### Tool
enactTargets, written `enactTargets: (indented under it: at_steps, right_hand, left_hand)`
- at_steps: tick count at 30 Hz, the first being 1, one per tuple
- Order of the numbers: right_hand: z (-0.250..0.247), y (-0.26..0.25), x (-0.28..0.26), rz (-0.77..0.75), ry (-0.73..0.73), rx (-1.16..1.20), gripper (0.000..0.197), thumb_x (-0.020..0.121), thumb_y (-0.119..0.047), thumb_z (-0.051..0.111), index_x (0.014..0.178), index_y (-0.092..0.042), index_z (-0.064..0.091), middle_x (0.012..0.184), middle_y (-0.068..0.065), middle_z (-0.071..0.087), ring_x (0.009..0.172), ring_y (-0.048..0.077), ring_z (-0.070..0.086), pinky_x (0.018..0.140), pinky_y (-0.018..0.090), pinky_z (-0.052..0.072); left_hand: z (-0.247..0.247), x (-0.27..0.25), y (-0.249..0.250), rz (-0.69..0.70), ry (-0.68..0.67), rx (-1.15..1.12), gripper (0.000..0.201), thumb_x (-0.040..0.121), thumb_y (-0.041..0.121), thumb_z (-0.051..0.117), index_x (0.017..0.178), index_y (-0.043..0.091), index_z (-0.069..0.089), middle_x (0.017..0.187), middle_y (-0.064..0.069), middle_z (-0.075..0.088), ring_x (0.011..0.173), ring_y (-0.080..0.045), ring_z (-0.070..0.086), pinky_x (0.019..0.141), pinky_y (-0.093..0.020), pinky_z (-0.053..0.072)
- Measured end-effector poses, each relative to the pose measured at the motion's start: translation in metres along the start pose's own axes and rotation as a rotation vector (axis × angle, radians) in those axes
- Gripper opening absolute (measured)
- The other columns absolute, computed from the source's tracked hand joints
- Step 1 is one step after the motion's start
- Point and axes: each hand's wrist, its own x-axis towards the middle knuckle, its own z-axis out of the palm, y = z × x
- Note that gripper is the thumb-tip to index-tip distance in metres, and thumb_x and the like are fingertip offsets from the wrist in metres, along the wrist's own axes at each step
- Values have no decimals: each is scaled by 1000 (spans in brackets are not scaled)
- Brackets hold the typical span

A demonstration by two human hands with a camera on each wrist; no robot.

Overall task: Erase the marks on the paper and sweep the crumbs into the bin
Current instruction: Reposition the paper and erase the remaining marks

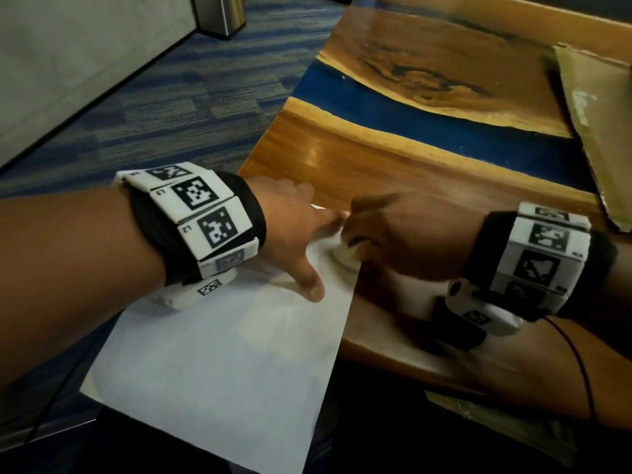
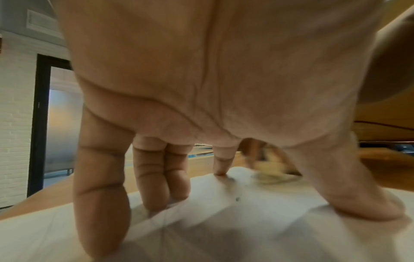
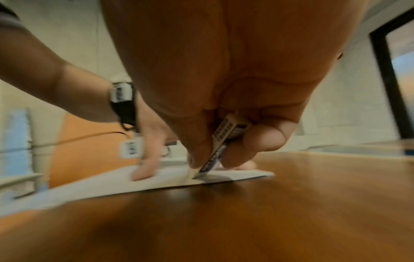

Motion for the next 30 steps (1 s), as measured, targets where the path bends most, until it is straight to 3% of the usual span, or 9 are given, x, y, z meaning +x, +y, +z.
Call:
enactTargets:
  at_steps: [2,3,7,11,15,19,24,28,30]
  right_hand:
    - [8,-14,-4,-163,-88,43,25,99,-36,52,121,-29,62,116,-9,57,100,16,60,84,35,54]
    - [6,-12,-4,-154,-106,38,25,99,-38,51,121,-30,62,116,-9,57,101,17,60,84,36,53]
    - [-7,18,-4,83,-14,-70,25,101,-37,50,120,-27,62,107,-11,49,91,13,54,82,38,53]
    - [5,-10,-8,-184,-99,9,31,98,-39,49,123,-26,62,118,-9,54,97,13,58,85,34,53]
    - [-8,17,-5,65,-26,-69,27,100,-35,52,123,-27,62,112,-8,52,93,15,57,82,37,53]
    - [7,-10,-8,-176,-87,-11,30,98,-36,51,126,-29,60,128,-6,55,101,17,61,85,36,54]
    - [-7,21,-5,86,-40,-75,29,101,-35,50,127,-28,59,110,-10,47,94,17,56,82,37,52]
    - [3,3,-8,-106,-93,2,34,99,-38,47,129,-27,59,126,-8,52,107,15,57,89,33,52]
    - [-4,15,-6,8,-71,-12,32,100,-35,50,131,-29,58,123,-8,52,105,15,57,88,34,51]
  left_hand:
    - [-2,0,0,3,-7,-5,117,53,95,60,149,61,2,113,0,36,103,-23,43,82,-43,51]
    - [-2,0,1,2,-13,5,119,53,95,60,150,60,1,112,0,34,103,-23,43,82,-44,52]
    - [-3,2,5,-13,-22,58,122,58,93,60,155,51,-1,125,-6,37,107,-25,45,85,-43,53]
    - [-5,3,7,25,-13,41,118,59,87,67,154,49,9,115,-1,31,112,-25,41,86,-44,50]
    - [-4,6,10,7,-35,80,122,63,86,67,158,42,4,133,-6,35,123,-30,41,93,-47,50]
    - [-5,5,8,21,-27,49,120,60,84,70,156,46,9,119,-1,34,119,-28,42,90,-47,50]
    - [-4,7,11,-9,-48,87,125,62,85,67,158,42,0,140,-7,35,125,-31,41,94,-49,50]
    - [-5,6,10,-5,-59,87,121,64,84,68,157,41,4,140,-6,34,127,-31,40,96,-49,50]
    - [-5,5,10,0,-55,88,123,63,85,67,157,42,0,142,-6,34,127,-31,40,96,-49,50]
